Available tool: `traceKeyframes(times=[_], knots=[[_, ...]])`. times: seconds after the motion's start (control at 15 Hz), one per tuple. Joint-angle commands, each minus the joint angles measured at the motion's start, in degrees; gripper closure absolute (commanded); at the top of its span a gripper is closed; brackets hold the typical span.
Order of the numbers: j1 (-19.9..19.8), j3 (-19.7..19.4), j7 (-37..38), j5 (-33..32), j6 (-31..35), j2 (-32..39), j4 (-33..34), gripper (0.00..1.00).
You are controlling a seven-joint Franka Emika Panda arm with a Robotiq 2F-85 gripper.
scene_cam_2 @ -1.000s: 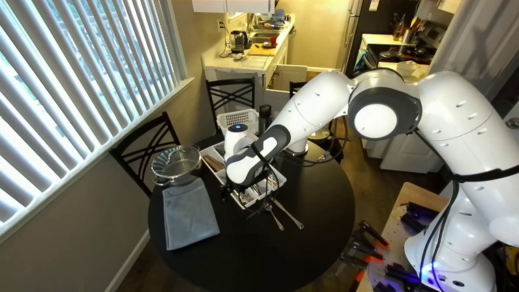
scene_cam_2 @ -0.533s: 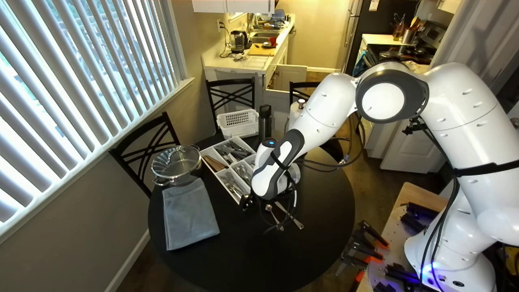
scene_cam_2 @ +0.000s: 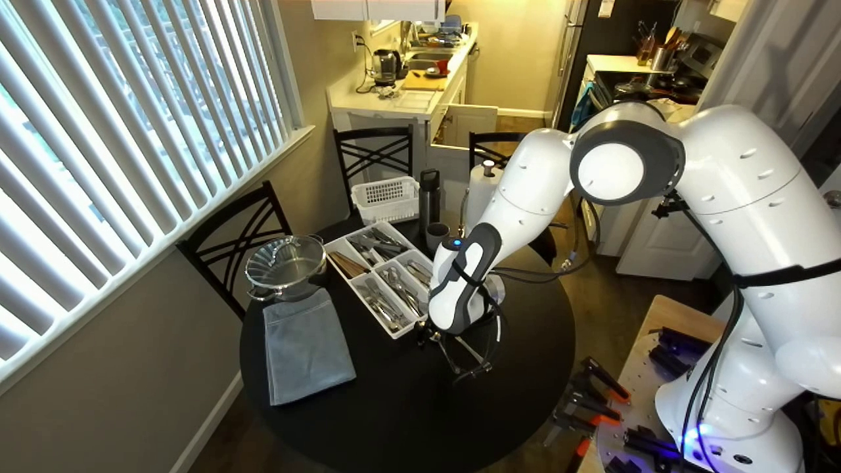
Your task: Put the kitchen utensils into the utensil organizer
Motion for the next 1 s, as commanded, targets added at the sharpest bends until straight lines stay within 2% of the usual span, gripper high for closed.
traceKeyframes(times=[0.0, 0.33, 0.6, 0.67, 0.93], knots=[[6.09, -6.16, 3.08, -3.15, -5.69, 3.19, 4.65, 0.00], [9.38, -9.32, 4.99, -5.87, -12.80, 7.92, 11.77, 0.00], [10.52, -10.84, 7.63, -6.11, -13.68, 9.97, 14.01, 0.00], [10.61, -10.96, 7.90, -6.03, -13.42, 10.24, 14.05, 0.22], [10.27, -10.68, 8.39, -5.69, -13.04, 10.42, 14.21, 0.44]])
